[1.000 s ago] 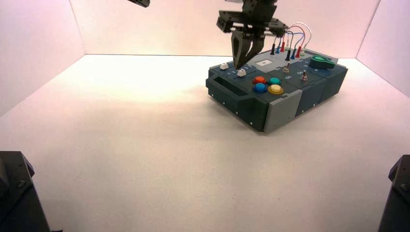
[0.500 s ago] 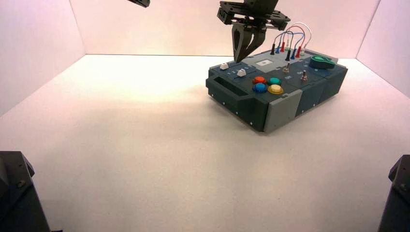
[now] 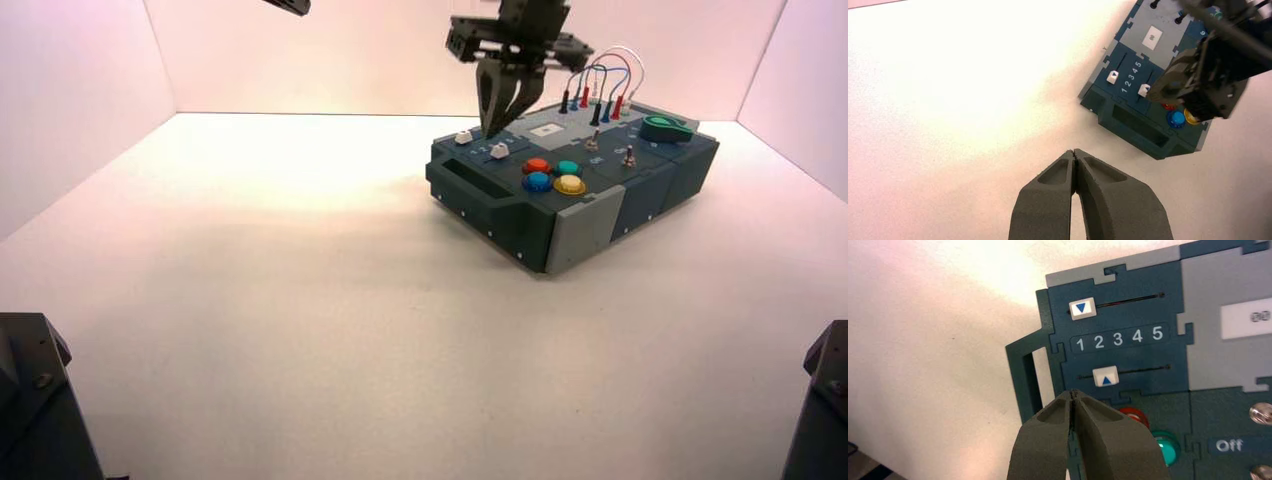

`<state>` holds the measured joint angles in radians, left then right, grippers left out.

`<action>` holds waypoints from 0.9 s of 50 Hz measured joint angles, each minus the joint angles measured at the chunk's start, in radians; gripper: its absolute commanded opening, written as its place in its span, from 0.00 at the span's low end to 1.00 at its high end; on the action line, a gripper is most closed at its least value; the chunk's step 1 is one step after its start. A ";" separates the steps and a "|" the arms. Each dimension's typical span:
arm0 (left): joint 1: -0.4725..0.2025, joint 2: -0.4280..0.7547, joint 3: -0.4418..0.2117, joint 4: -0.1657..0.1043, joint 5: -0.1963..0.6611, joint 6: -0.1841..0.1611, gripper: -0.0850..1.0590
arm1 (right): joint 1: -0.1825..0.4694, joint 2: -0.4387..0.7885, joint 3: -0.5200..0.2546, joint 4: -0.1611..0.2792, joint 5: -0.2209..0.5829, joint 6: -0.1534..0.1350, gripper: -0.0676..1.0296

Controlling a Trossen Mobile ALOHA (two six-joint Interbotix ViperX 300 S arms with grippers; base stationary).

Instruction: Move the bottom slider to position 3.

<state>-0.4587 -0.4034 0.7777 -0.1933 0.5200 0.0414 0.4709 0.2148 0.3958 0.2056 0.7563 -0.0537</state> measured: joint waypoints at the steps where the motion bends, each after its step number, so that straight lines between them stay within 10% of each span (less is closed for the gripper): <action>1: 0.000 0.000 0.000 0.000 0.000 0.000 0.05 | 0.000 0.008 -0.003 0.000 0.000 0.000 0.04; 45: 0.000 0.002 -0.002 -0.002 0.000 0.000 0.05 | -0.028 0.055 -0.021 -0.023 0.002 0.002 0.04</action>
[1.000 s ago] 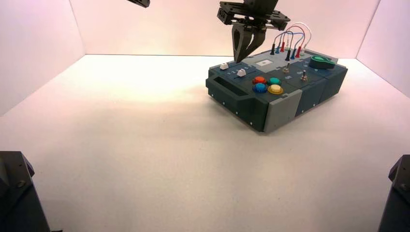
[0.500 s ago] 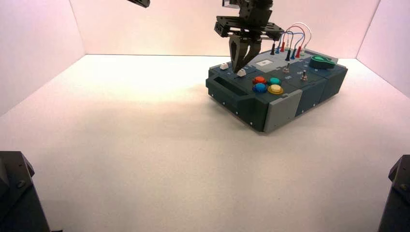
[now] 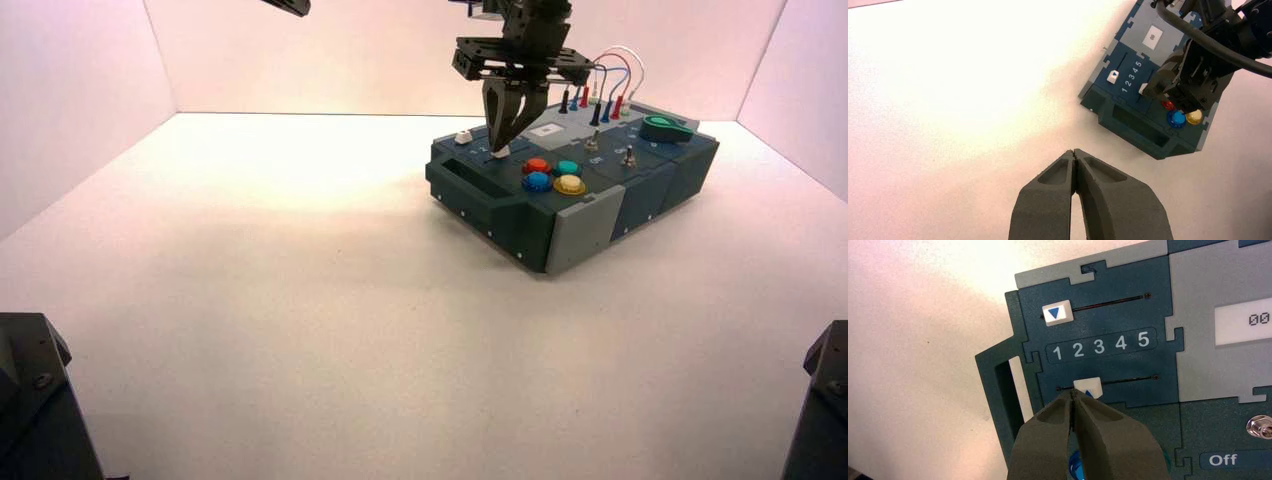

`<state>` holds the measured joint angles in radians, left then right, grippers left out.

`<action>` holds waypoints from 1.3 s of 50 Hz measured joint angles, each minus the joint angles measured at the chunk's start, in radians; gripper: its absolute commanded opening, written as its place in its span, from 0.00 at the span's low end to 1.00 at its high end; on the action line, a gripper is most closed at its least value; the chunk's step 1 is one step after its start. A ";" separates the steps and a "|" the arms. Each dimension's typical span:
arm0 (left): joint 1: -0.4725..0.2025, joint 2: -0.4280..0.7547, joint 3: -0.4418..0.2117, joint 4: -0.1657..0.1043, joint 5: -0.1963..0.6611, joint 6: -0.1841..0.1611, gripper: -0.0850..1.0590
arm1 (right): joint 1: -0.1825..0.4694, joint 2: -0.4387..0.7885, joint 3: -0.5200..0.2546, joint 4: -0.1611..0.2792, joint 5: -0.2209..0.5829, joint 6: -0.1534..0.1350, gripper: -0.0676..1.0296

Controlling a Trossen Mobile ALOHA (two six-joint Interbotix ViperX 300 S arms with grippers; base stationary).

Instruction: Move the bottom slider to position 3.

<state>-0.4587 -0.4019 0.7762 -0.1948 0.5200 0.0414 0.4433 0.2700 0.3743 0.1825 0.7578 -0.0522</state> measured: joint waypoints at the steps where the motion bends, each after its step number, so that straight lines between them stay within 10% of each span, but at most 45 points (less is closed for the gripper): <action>1: -0.002 0.000 0.002 0.000 0.000 0.000 0.05 | 0.000 0.003 0.000 0.000 0.000 0.000 0.04; 65: 0.000 0.002 0.002 0.002 0.000 0.000 0.05 | -0.006 0.021 -0.026 -0.015 0.021 0.000 0.04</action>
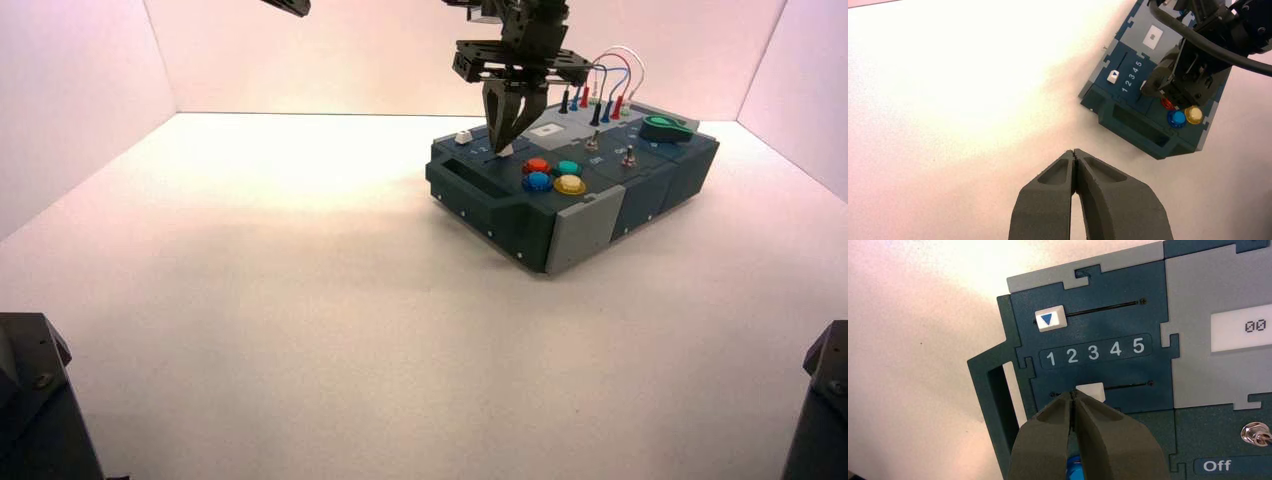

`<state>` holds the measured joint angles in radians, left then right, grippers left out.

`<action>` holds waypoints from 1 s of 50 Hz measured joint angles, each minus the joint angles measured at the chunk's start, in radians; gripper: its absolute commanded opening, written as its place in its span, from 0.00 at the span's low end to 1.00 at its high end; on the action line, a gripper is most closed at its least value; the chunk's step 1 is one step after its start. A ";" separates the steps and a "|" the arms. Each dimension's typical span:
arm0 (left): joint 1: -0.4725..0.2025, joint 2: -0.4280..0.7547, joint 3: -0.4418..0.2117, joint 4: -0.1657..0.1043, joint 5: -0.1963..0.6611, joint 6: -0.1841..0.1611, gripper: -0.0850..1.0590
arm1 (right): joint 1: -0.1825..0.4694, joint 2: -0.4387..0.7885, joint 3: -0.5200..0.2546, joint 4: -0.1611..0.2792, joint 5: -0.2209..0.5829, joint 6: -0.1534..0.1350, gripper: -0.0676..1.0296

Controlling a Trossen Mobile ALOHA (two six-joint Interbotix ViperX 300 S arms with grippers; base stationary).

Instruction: Move the bottom slider to position 3.

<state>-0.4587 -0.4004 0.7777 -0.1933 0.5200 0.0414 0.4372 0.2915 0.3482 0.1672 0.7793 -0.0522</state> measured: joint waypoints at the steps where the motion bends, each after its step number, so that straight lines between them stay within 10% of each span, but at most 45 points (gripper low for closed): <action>1: 0.000 0.000 0.000 0.000 0.000 0.000 0.05 | 0.002 -0.002 0.000 0.002 -0.002 0.000 0.04; 50: 0.000 0.002 -0.012 0.000 0.046 0.011 0.05 | 0.008 -0.170 -0.063 0.014 0.058 0.014 0.04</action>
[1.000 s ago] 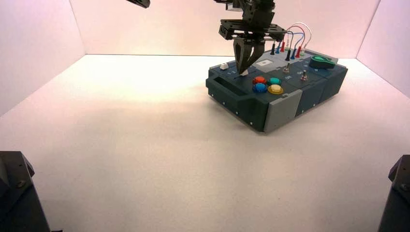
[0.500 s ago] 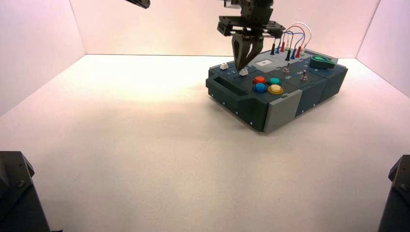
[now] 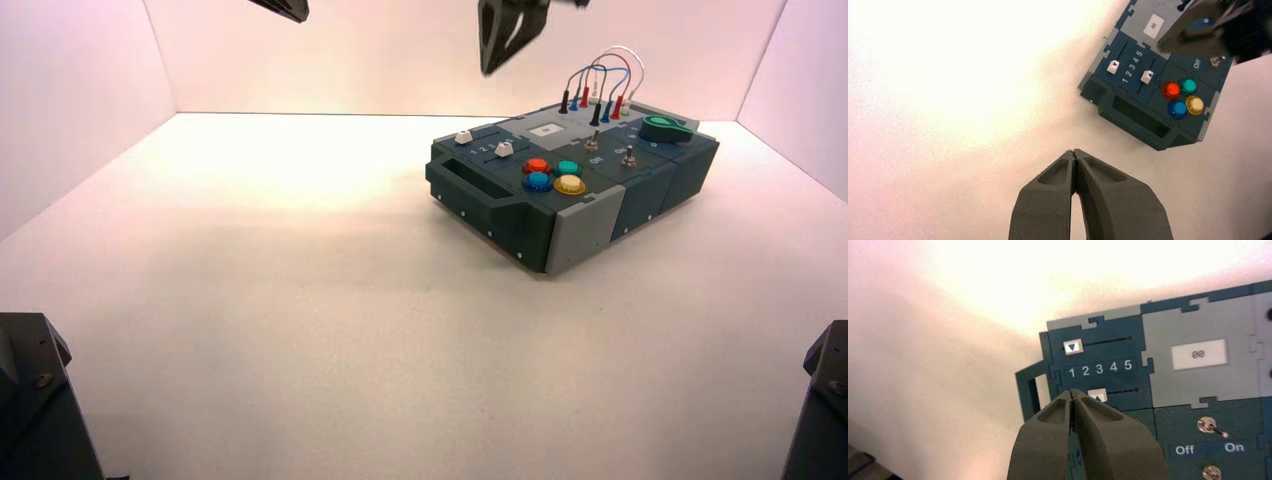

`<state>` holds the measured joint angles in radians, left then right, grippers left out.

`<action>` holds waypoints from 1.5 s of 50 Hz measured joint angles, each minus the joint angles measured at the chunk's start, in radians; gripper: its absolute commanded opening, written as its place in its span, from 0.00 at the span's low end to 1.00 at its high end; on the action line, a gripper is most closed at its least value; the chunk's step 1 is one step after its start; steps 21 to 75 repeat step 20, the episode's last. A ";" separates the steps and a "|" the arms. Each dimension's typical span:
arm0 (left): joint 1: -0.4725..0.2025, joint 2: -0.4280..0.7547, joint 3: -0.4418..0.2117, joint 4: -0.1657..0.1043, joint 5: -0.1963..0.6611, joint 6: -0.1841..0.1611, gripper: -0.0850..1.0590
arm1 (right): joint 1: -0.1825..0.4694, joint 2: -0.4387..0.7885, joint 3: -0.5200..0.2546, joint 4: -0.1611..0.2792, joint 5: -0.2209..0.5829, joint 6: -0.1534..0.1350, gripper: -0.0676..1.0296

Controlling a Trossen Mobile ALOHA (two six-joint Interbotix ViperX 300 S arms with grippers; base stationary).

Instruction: Move the bottom slider to position 3.

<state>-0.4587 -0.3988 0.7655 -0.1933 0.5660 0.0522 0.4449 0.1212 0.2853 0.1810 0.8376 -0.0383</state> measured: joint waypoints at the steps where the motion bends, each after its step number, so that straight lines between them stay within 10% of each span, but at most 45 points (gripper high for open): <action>1: 0.000 0.000 0.000 0.000 0.002 0.000 0.05 | 0.000 -0.008 0.000 0.002 0.000 0.000 0.04; 75: 0.000 -0.012 -0.005 -0.003 0.006 0.008 0.05 | 0.000 -0.112 0.034 0.000 0.014 0.006 0.04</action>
